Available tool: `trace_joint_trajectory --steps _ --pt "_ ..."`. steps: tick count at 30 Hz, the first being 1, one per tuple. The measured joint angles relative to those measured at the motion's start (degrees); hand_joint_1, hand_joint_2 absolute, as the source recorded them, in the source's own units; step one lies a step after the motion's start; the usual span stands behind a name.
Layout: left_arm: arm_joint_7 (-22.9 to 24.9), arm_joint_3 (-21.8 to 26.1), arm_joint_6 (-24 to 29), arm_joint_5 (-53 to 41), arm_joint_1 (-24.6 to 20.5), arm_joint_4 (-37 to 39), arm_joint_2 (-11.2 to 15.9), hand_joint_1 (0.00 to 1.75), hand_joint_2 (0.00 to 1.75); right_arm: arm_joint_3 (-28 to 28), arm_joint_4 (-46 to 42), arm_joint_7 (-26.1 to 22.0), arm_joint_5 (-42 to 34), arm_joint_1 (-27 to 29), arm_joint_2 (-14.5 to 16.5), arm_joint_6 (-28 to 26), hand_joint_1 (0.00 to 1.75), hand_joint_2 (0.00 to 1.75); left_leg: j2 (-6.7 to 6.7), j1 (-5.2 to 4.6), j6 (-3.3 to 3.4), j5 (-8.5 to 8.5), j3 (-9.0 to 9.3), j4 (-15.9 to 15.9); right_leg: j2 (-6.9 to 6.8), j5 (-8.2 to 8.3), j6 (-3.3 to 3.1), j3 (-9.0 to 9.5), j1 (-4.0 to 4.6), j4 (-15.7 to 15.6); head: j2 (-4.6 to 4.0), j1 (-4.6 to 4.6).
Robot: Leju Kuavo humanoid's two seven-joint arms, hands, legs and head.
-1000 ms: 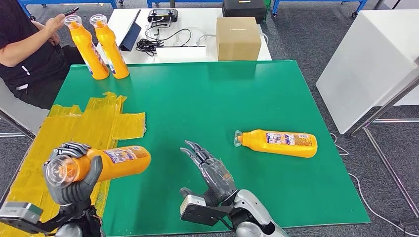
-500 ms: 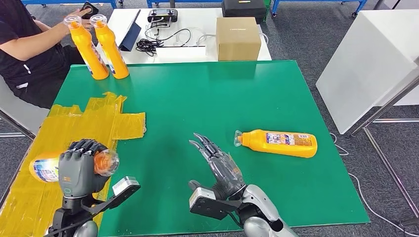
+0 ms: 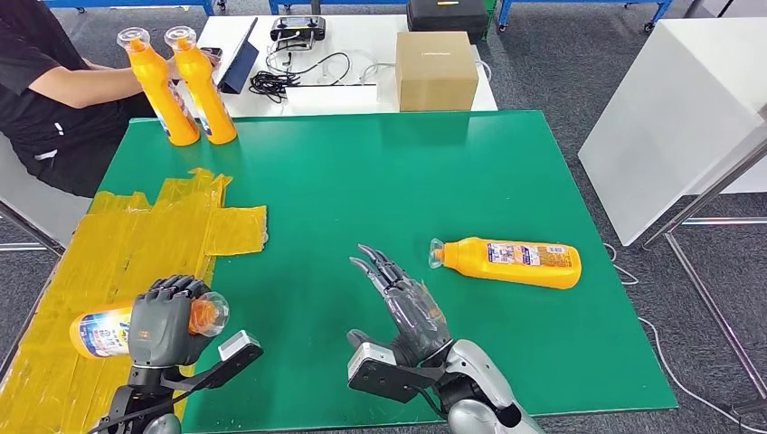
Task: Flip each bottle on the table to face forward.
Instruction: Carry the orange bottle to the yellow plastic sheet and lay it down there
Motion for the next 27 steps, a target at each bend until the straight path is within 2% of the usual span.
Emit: trace_joint_trajectory --steps 12,19,23,27 --pt "0.1 -0.1 -0.4 0.0 0.0 0.6 0.2 1.75 1.75 0.0 -0.1 0.0 0.0 0.0 0.0 0.1 0.00 0.00 0.00 0.00 0.00 0.00 0.00 0.0 0.00 0.00 0.00 -0.01 0.00 0.0 0.00 0.01" --pt "-0.2 -0.1 -5.7 3.2 -0.2 0.7 0.8 1.75 1.75 0.0 -0.1 0.1 0.3 0.0 0.2 0.5 0.00 0.00 0.00 0.00 0.00 0.00 0.00 0.0 0.00 0.00 0.00 0.01 0.00 0.0 0.00 0.00" --pt "-0.6 -0.2 -8.5 4.2 -0.5 1.2 1.4 0.00 0.00 0.0 -0.1 0.2 0.5 0.0 0.3 1.3 0.00 0.00 0.00 0.01 0.00 0.00 0.01 0.0 0.00 0.00 0.00 0.02 0.00 0.0 0.00 0.00" --pt "-1.7 -0.1 -10.9 7.5 -0.6 2.2 2.1 0.00 0.00 0.0 -0.1 0.2 0.4 0.0 0.5 2.0 0.00 0.00 0.00 0.02 0.00 0.00 0.01 0.0 0.00 0.00 0.00 0.01 0.01 0.0 0.00 -0.01"
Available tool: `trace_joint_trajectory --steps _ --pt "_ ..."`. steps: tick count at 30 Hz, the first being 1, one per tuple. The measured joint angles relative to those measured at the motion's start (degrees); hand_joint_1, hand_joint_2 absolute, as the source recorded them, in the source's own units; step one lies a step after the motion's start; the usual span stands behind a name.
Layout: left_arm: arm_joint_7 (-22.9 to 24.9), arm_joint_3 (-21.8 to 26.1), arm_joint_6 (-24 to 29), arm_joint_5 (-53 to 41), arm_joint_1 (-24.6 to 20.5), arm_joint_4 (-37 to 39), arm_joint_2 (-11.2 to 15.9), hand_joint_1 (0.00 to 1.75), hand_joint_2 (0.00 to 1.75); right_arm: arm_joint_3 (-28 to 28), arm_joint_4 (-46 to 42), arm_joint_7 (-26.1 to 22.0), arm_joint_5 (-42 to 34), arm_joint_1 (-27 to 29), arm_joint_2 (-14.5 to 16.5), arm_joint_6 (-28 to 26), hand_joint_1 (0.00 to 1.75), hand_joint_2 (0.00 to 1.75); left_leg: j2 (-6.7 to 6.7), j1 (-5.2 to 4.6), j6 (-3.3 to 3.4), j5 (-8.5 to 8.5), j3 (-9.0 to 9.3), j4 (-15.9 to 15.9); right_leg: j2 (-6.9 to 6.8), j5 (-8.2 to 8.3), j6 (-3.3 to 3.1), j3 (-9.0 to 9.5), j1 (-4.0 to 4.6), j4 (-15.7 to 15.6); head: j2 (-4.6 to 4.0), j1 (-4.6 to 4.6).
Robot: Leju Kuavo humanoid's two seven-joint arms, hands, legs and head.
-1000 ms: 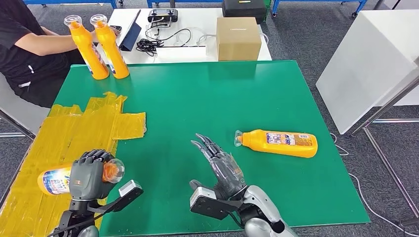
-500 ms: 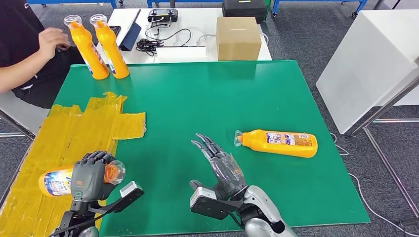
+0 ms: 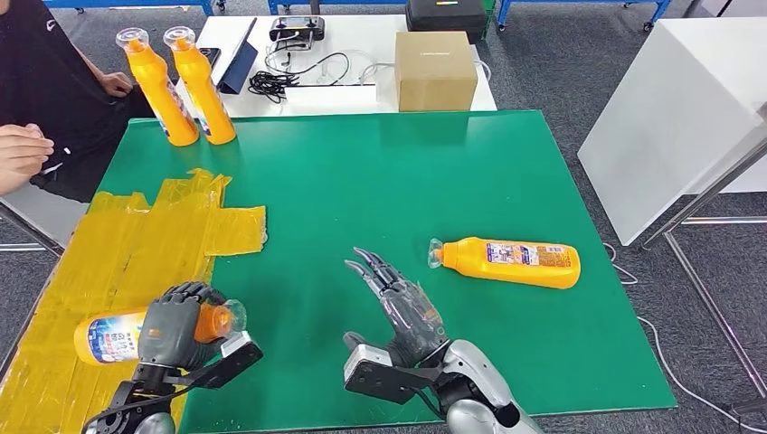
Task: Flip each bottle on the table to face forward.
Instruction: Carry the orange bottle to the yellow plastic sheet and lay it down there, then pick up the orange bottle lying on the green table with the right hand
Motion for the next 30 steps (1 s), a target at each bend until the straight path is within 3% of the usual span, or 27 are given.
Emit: trace_joint_trajectory --steps 30 --pt "-2.0 1.4 0.0 2.3 0.9 0.3 0.5 0.00 0.00 0.0 0.0 0.0 0.0 0.0 0.3 0.1 0.00 0.00 -0.02 -0.02 0.00 0.00 -0.01 0.0 -0.01 0.00 0.00 0.00 0.00 0.0 0.00 0.02"
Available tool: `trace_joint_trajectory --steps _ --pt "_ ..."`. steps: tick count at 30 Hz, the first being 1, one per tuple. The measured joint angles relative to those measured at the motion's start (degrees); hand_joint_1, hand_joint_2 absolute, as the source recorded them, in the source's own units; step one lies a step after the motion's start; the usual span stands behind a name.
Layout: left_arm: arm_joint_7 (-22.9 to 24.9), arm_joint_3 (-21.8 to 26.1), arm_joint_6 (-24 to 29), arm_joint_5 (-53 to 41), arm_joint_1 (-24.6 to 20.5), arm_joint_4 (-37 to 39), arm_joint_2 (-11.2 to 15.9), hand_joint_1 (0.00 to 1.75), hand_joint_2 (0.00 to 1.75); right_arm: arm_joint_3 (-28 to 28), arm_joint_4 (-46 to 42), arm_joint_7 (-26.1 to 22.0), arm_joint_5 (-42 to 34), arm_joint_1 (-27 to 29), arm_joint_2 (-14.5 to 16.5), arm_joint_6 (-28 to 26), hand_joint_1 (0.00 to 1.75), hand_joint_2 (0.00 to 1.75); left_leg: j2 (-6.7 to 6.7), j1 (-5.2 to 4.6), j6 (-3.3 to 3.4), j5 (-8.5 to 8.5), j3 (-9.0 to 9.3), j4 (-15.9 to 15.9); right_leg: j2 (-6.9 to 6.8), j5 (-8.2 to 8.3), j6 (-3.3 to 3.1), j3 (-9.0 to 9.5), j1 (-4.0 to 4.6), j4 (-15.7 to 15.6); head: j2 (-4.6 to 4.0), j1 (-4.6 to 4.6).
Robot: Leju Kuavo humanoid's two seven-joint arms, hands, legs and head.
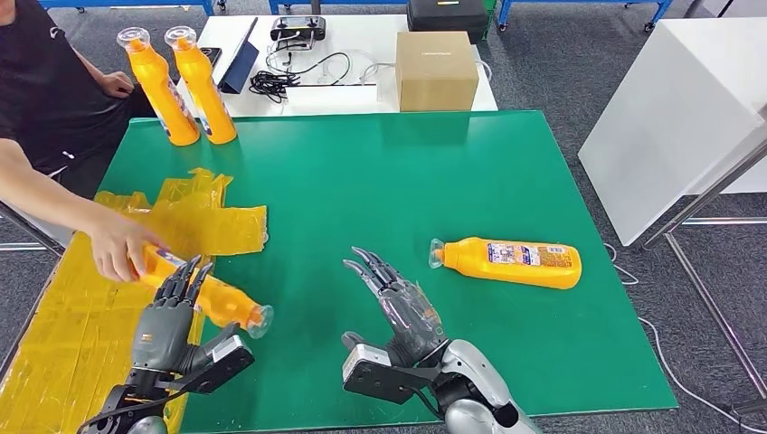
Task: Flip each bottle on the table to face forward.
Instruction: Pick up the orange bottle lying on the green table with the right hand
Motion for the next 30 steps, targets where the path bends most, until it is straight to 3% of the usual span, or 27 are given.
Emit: trace_joint_trajectory --steps 11,15,16,17,19,21,22,24,26,28,30 --pt "0.0 0.0 0.0 0.0 0.0 0.0 0.0 0.00 0.00 0.0 0.0 0.0 0.0 0.0 0.0 0.0 0.00 0.00 0.00 0.00 0.00 0.00 0.00 0.0 0.00 0.00 0.00 0.00 0.00 0.0 0.00 0.00" --pt "-1.3 0.2 -1.4 1.2 0.1 -0.1 -0.5 0.00 0.00 -0.3 0.0 1.2 1.2 0.2 -0.4 -0.7 0.00 1.75 0.00 0.00 0.00 0.00 0.02 0.0 0.00 0.00 0.00 -0.06 0.00 0.0 0.00 -0.03" --pt "-3.7 0.9 -4.1 3.7 0.4 -0.6 -1.3 0.00 0.00 -0.9 -0.2 3.4 3.8 0.8 -1.4 -2.0 0.00 1.75 -0.04 -0.03 0.01 0.00 0.02 0.0 -0.04 -0.01 0.01 -0.08 -0.05 0.0 0.00 -0.10" --pt "-7.1 2.1 -9.2 8.4 1.0 -1.6 -2.9 0.00 0.00 -2.3 -0.4 6.5 7.6 1.6 -3.1 -4.1 0.00 1.75 -0.14 -0.07 0.02 -0.01 0.03 0.0 -0.12 -0.02 0.01 -0.09 -0.09 0.0 0.00 -0.16" --pt "-13.6 4.5 -24.3 25.0 3.2 -5.4 -6.7 0.00 0.00 -8.2 -0.5 11.1 15.3 4.0 -7.7 -7.9 0.00 1.75 -0.45 -0.16 0.05 0.00 -0.04 0.0 -0.37 -0.04 0.02 0.04 -0.18 -0.1 0.00 -0.18" --pt "-16.3 5.0 -37.2 50.0 5.4 -9.4 -9.3 0.00 0.00 -16.9 0.4 8.3 18.2 6.2 -11.2 -8.5 0.00 1.75 -0.62 -0.24 0.14 0.00 -0.21 0.0 -0.51 0.01 0.08 0.11 -0.23 -0.2 0.00 0.02" --pt "-16.9 4.8 -40.1 64.5 6.2 -10.9 -10.1 0.00 0.00 -21.1 0.8 5.5 18.6 7.0 -12.2 -8.1 0.00 1.75 -0.56 -0.30 0.21 -0.03 -0.24 0.1 -0.44 0.05 0.14 0.09 -0.27 -0.2 0.00 0.08" --pt "-17.4 4.7 -39.7 90.6 6.7 -12.6 -11.2 0.00 0.00 -26.5 1.0 1.9 19.8 8.1 -13.1 -7.1 0.00 1.75 -0.25 -0.41 0.36 -0.14 -0.13 0.1 -0.20 0.12 0.24 0.09 -0.33 -0.3 0.00 0.12" --pt "-17.6 4.8 -37.8 108.2 6.9 -13.6 -11.8 0.00 0.00 -29.2 1.0 1.6 20.6 9.2 -13.3 -6.6 0.00 1.75 -0.04 -0.40 0.44 -0.17 -0.01 0.1 -0.09 0.12 0.25 0.10 -0.32 -0.3 0.00 0.07" --pt "-17.6 4.9 -37.5 114.6 7.1 -14.2 -12.3 0.00 0.00 -31.0 1.0 2.0 21.0 9.9 -13.5 -6.6 0.00 1.75 -0.05 -0.29 0.42 -0.12 -0.01 0.1 -0.11 0.11 0.24 0.11 -0.23 -0.3 0.00 0.07" --pt "-17.7 4.9 -37.5 108.8 7.2 -14.7 -12.8 0.00 0.00 -32.2 1.0 2.2 21.1 10.1 -13.6 -6.6 0.00 1.75 -0.04 -0.17 0.39 -0.09 -0.01 0.1 -0.12 0.11 0.22 0.14 -0.14 -0.3 0.00 0.08"
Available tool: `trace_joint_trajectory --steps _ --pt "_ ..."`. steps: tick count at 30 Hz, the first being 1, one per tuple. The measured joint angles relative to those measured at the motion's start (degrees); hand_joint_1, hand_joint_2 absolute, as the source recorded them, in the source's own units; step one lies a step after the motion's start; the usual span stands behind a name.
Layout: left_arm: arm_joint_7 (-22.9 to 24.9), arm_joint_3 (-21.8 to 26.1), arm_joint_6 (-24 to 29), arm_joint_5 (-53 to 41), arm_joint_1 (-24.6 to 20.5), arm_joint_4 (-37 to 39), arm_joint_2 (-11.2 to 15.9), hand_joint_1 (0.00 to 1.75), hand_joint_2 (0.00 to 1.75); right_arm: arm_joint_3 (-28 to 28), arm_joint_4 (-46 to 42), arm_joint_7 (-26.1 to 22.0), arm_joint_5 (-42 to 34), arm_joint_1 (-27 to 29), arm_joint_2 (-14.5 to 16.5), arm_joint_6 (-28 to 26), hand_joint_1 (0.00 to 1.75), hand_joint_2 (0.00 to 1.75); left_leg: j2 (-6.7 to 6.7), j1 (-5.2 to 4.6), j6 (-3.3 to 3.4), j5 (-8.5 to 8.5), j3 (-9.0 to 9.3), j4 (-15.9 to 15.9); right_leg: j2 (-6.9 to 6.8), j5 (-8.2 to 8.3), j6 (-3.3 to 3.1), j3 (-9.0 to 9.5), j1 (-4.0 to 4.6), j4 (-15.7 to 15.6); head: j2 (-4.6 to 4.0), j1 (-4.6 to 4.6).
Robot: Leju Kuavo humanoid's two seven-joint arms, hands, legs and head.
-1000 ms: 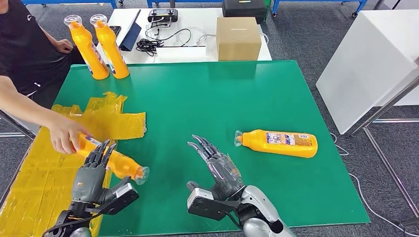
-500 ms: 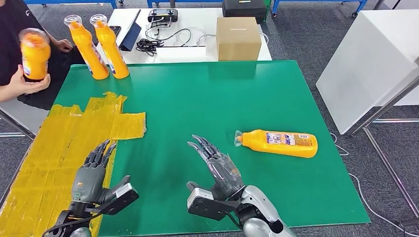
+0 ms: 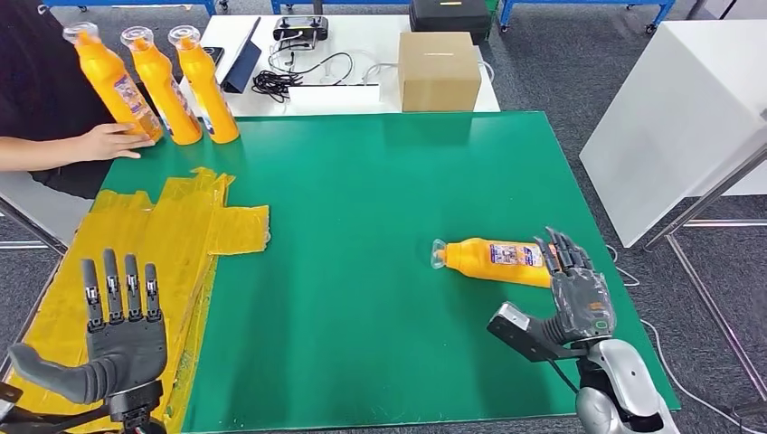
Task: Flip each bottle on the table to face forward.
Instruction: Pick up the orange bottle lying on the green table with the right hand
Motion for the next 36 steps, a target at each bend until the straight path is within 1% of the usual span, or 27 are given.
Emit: trace_joint_trajectory --steps 3,4,5,10,15,23,36 --pt "0.0 0.1 0.0 -19.9 0.0 -0.3 -0.3 0.00 0.00 -0.8 0.0 0.1 0.1 0.4 0.0 0.0 0.00 1.75 0.02 0.05 -0.01 0.00 0.00 0.0 0.01 0.00 0.00 0.02 0.05 0.0 0.00 -0.01" --pt "0.0 0.1 0.0 -24.5 0.0 -0.3 -0.4 0.00 0.00 -1.0 0.0 0.1 0.1 0.5 0.0 0.0 0.00 1.75 0.02 0.05 -0.01 0.00 0.00 0.0 0.01 0.00 0.00 0.02 0.04 0.0 0.00 0.00" --pt "0.0 0.0 0.0 -26.8 0.0 -0.3 -0.5 0.00 0.00 -1.1 0.0 0.1 0.1 0.6 0.0 0.0 0.00 1.75 0.02 0.05 -0.01 0.00 0.00 0.0 0.01 0.00 0.00 0.02 0.04 0.0 0.00 0.00" --pt "-0.1 0.3 0.0 -25.8 0.0 -0.4 -0.7 0.00 0.00 -1.4 0.0 0.2 0.0 0.8 -0.1 0.3 0.00 1.75 -0.01 0.05 -0.01 0.00 -0.01 0.0 0.00 0.00 0.00 0.02 0.04 0.0 0.00 -0.01" --pt "0.0 0.3 -0.5 -25.7 -0.2 -0.4 -0.7 0.00 0.00 -1.5 0.6 1.4 -1.5 0.1 -1.3 4.2 0.00 1.75 0.00 0.04 0.00 0.00 -0.03 0.0 0.01 0.00 0.00 0.02 0.03 0.0 0.00 -0.01" --pt "0.6 0.3 -0.9 -25.7 -0.5 -0.4 -0.7 0.00 0.00 -1.1 3.0 2.3 -1.8 -1.6 -2.6 6.4 0.00 1.75 0.00 0.03 0.00 0.01 -0.03 0.0 0.01 0.00 0.00 0.01 0.03 0.0 0.00 -0.01" --pt "0.7 0.3 -1.0 -25.7 -1.0 -0.4 -0.7 0.00 0.00 -0.6 5.4 2.5 -1.6 -3.0 -3.2 6.7 0.00 1.75 -0.01 0.04 0.00 0.01 -0.04 0.0 0.01 0.00 0.00 0.01 0.03 0.0 0.00 -0.01"
